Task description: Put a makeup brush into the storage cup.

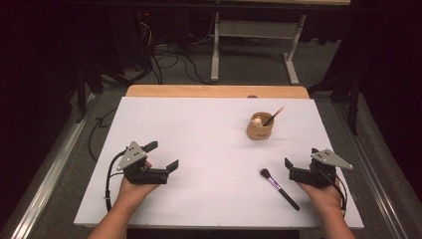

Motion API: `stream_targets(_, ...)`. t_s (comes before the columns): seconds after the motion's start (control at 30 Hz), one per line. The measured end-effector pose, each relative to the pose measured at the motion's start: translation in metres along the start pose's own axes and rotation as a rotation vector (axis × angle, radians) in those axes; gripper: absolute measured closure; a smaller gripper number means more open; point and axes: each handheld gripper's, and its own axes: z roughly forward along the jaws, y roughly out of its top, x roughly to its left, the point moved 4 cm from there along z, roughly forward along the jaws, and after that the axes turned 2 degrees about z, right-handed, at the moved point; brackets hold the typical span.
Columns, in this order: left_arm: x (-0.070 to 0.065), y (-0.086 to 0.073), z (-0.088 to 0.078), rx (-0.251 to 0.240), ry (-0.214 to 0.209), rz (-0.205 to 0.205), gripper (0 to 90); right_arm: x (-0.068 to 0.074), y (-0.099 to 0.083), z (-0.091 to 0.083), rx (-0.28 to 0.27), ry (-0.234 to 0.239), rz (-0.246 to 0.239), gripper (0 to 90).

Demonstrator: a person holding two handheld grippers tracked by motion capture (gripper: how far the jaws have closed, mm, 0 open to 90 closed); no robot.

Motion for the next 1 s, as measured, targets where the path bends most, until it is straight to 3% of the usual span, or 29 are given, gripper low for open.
stream_targets(0.43,-0.003,0.001,0.001,-0.002,-0.013,0.009,0.5,0.000,-0.002,0.013,0.107,-0.009,-0.011,3.7)
stream_targets(0.6,-0.004,0.001,0.001,0.001,-0.017,0.012,0.5,-0.003,0.001,0.012,0.145,0.016,0.001,7.3)
stream_targets(1.0,-0.006,0.000,0.002,0.010,-0.021,0.021,0.5,-0.002,-0.003,0.010,0.266,0.024,0.001,10.8)
